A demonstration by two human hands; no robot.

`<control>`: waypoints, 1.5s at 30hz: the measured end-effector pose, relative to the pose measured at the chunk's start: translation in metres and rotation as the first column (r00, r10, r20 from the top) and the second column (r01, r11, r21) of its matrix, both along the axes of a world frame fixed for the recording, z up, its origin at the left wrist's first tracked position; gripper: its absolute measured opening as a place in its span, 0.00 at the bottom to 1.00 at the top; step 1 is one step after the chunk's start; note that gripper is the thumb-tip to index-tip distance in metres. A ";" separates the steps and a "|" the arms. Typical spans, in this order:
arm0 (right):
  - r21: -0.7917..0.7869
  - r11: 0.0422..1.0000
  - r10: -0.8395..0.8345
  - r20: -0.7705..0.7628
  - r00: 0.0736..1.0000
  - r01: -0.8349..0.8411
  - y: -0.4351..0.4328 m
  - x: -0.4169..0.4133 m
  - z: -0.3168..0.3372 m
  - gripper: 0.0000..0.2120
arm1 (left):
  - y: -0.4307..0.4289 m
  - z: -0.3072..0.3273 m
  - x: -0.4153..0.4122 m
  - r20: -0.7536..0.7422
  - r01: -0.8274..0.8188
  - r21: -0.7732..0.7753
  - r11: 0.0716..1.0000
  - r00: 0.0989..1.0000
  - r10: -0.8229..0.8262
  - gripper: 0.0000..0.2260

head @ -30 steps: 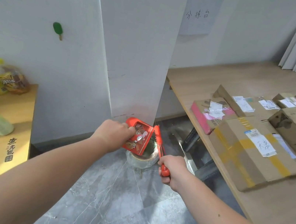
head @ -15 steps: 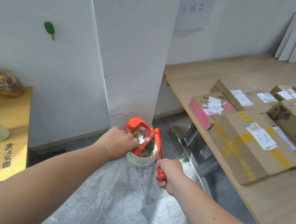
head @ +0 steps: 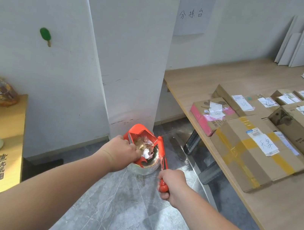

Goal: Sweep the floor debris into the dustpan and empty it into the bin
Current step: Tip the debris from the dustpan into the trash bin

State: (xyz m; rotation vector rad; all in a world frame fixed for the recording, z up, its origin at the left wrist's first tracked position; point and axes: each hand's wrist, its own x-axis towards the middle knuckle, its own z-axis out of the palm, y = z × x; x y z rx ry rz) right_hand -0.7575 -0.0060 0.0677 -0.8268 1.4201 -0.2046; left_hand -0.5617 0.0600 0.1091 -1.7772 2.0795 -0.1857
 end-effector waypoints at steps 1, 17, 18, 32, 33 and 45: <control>-0.004 1.000 0.003 0.001 1.000 -0.003 0.000 0.000 0.000 0.10 | 0.000 -0.001 0.000 0.003 -0.002 -0.001 1.000 1.000 0.002 0.09; -0.006 1.000 0.022 -0.009 1.000 -0.022 0.006 0.003 0.001 0.10 | 0.006 -0.003 0.013 0.016 -0.015 -0.003 1.000 1.000 0.015 0.10; -0.004 1.000 0.022 -0.006 1.000 -0.022 0.006 0.003 0.002 0.11 | 0.006 -0.002 0.013 0.018 -0.017 -0.005 1.000 1.000 0.017 0.09; -0.005 1.000 -0.001 0.009 1.000 0.001 0.008 -0.004 0.012 0.11 | 0.006 0.005 0.014 0.047 -0.002 -0.013 1.000 0.999 0.003 0.09; -0.006 1.000 -0.004 0.009 1.000 0.004 0.008 -0.004 0.014 0.11 | 0.006 0.007 0.013 0.050 -0.002 -0.018 1.000 0.999 0.003 0.09; -0.033 0.999 -0.010 0.025 1.000 0.011 0.013 -0.012 0.035 0.10 | 0.011 0.026 0.024 0.113 0.027 -0.091 0.995 0.993 -0.017 0.13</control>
